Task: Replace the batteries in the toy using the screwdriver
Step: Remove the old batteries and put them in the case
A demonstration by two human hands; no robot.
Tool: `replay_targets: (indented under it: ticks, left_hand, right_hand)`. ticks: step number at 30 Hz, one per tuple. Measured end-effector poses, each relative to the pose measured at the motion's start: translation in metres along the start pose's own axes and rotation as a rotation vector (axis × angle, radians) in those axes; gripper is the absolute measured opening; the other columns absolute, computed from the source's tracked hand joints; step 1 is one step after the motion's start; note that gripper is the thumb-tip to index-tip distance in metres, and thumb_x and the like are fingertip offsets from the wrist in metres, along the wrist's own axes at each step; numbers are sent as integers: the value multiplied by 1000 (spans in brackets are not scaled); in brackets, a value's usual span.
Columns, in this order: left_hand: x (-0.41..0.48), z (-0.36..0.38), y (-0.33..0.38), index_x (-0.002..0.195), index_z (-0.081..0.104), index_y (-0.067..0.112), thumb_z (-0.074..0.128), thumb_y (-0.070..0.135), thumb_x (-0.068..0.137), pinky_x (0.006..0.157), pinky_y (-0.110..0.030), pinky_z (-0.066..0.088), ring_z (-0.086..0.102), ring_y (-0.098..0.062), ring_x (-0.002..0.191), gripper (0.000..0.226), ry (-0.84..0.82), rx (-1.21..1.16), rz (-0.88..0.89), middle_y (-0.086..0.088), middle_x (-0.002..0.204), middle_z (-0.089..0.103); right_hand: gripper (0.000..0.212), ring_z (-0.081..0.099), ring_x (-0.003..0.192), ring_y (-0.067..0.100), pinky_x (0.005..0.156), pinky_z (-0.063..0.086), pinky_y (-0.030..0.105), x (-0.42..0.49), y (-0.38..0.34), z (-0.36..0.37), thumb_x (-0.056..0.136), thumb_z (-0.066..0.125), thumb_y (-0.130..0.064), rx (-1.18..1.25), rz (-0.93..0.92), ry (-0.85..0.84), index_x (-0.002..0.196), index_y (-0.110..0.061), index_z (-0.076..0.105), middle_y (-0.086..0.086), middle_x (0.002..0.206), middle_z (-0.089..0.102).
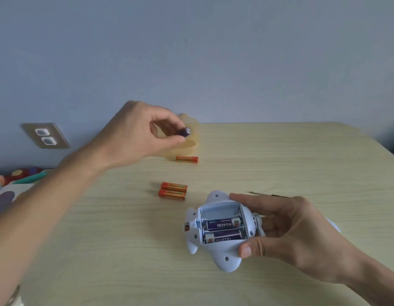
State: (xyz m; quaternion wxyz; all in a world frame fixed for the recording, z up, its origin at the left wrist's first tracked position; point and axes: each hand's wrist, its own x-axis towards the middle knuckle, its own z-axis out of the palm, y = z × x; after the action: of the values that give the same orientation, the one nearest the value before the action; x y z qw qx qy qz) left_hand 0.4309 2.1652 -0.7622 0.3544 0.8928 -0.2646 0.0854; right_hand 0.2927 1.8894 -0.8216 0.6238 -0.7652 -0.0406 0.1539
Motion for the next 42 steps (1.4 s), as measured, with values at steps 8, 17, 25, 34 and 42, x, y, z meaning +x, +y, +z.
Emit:
replay_targets:
  ticks: [8, 17, 25, 34, 42]
  left_hand:
    - [41, 6, -90, 100, 85, 30, 83, 25, 90, 82, -30, 58, 76, -11, 85, 11, -51, 340, -161, 5, 89, 82]
    - [46, 20, -110, 100, 87, 25, 84, 26, 89, 78, -33, 39, 52, -16, 82, 11, -75, 442, -105, 8, 92, 67]
    - [-46, 9, 0, 118, 78, 37, 79, 73, 71, 77, -24, 53, 66, -13, 91, 60, -225, -195, -47, 4, 116, 75]
    - [-105, 48, 25, 138, 58, 51, 94, 60, 64, 96, -32, 57, 67, -12, 116, 83, -340, -231, -111, 21, 130, 64]
    - [-105, 57, 25, 135, 65, 45, 98, 17, 73, 92, -44, 64, 79, -19, 98, 75, -340, -501, -295, 3, 112, 83]
  right_hand:
    - [79, 81, 102, 20, 96, 62, 43, 0, -4, 0, 56, 96, -25, -61, 5, 5, 130, -28, 69, -6, 114, 82]
    - [75, 81, 99, 16, 90, 63, 28, -1, -4, -1, 59, 93, -16, -81, -8, -2, 128, -31, 68, -11, 111, 83]
    - [76, 81, 98, 17, 90, 63, 28, -1, 0, -1, 59, 93, -17, -63, -18, 14, 129, -30, 67, -10, 111, 83]
    - [73, 81, 100, 23, 93, 62, 41, -2, 3, -3, 55, 96, -29, -30, -68, 56, 125, -32, 74, 0, 108, 84]
    - [70, 79, 106, 17, 94, 63, 35, -9, -6, -4, 67, 91, -26, -137, -144, -25, 132, -29, 65, -9, 120, 80]
